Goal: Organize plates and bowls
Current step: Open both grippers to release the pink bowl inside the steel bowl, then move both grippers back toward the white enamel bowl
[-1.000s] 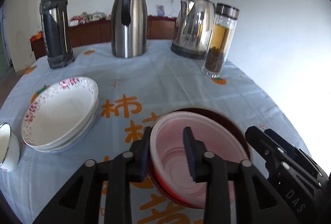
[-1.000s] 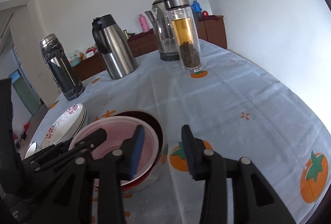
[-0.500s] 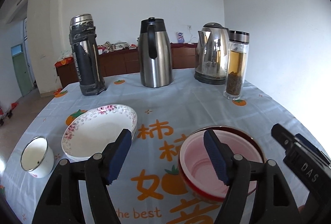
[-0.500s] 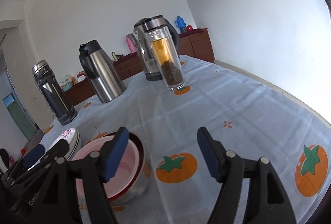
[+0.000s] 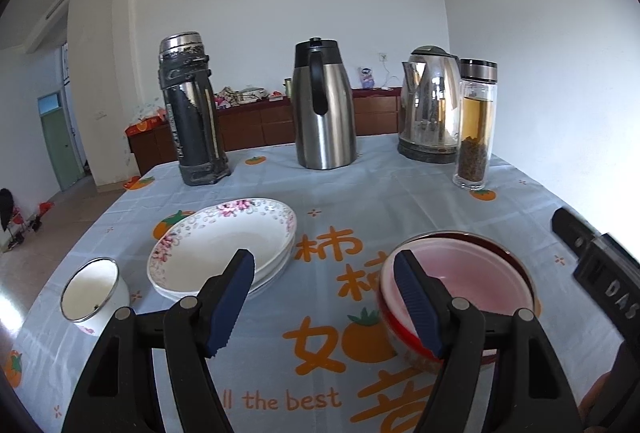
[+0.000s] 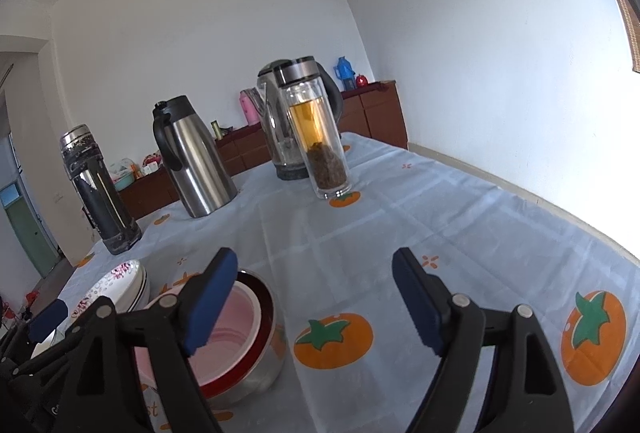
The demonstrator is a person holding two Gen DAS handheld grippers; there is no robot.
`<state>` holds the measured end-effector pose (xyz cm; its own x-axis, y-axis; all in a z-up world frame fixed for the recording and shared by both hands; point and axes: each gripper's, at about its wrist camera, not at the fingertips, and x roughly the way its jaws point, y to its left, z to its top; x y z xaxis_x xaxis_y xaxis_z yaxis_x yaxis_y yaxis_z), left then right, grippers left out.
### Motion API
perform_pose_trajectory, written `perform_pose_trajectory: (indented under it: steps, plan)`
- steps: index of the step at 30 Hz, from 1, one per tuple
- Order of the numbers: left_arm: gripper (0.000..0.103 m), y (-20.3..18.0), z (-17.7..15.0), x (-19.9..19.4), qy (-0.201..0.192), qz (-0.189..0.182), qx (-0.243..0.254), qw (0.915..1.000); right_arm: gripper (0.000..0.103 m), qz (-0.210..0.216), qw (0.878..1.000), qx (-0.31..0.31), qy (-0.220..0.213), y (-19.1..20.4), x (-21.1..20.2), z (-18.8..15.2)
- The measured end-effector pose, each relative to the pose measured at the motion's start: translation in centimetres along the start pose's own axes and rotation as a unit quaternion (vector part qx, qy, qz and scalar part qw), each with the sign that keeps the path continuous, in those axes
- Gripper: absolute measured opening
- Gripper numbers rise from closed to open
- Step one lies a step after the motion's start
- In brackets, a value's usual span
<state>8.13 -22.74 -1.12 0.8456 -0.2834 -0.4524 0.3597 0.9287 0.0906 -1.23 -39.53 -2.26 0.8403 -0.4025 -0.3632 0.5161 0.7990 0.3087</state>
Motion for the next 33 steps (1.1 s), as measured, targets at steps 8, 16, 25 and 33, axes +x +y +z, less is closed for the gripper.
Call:
perform_pose_trajectory:
  steps: [8, 16, 25, 33]
  plan:
    - [0.074, 1.4, -1.1, -0.2, 0.005, 0.028, -0.007, 0.9996, 0.095, 0.001, 0.999, -0.024, -0.044, 0.9, -1.3, 0.0]
    - [0.074, 2.7, -1.7, -0.8, -0.003, 0.047, -0.015, 0.9988, 0.095, 0.018, 0.996, -0.058, -0.063, 2.2, -1.9, -0.4]
    - [0.074, 4.4, -2.6, -1.8, -0.008, 0.058, -0.019, 0.9981, 0.095, 0.019, 0.993, -0.080, -0.089, 2.8, -2.6, -0.8]
    - [0.074, 5.8, -3.4, -2.6, -0.009, 0.057, -0.023, 0.9981, 0.095, 0.005, 0.993, -0.081, -0.087, 2.9, -3.2, -1.4]
